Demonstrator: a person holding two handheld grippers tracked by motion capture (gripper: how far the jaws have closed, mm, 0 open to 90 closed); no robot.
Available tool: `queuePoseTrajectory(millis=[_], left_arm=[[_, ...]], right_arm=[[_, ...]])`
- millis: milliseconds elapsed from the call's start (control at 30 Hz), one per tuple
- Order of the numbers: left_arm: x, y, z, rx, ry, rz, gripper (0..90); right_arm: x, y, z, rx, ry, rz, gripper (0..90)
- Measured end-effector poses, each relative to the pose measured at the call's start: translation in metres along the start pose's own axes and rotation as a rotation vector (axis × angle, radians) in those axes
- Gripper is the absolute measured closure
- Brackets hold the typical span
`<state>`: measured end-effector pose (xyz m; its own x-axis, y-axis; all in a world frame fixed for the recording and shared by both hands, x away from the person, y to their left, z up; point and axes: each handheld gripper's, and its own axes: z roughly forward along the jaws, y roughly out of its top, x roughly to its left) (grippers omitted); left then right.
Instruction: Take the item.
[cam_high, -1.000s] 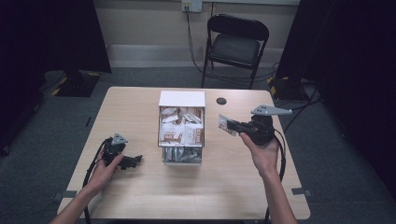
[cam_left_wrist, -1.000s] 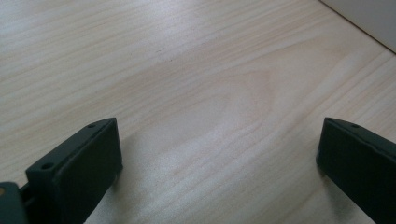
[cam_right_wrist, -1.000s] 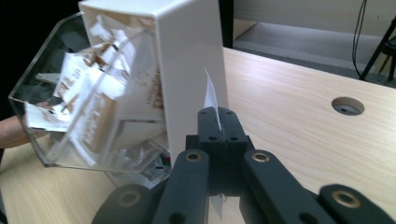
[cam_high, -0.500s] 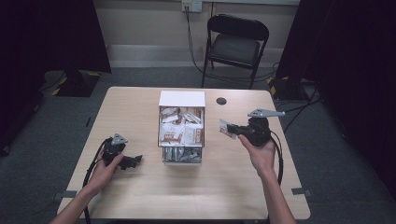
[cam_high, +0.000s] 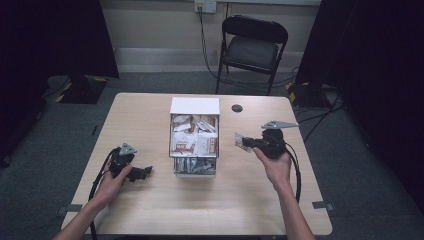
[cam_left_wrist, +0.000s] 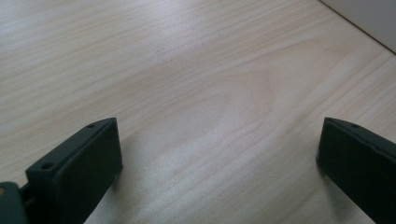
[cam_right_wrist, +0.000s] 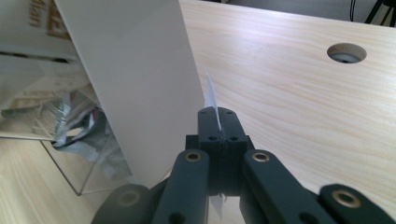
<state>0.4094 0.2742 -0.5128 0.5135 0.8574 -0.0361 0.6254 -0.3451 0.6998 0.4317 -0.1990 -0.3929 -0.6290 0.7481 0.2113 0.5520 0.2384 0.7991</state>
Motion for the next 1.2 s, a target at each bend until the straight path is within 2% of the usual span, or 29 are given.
queuePoseTrajectory(millis=[300,767,1067,1200], left_arm=[[0.000,0.000,0.000,0.000,0.000,0.000,0.0],[0.000,0.000,0.000,0.000,0.000,-0.001,0.0],[0.000,0.000,0.000,0.000,0.000,-0.001,0.0],[0.000,0.000,0.000,0.000,0.000,0.000,0.0]], right_arm=[[-0.001,-0.007,0.013,0.047,0.000,-0.014,89.9],[-0.005,-0.021,0.032,0.106,0.007,0.002,89.8],[-0.001,-0.029,0.048,0.146,0.020,-0.017,89.8],[-0.003,-0.035,0.054,0.166,0.023,-0.003,89.7]])
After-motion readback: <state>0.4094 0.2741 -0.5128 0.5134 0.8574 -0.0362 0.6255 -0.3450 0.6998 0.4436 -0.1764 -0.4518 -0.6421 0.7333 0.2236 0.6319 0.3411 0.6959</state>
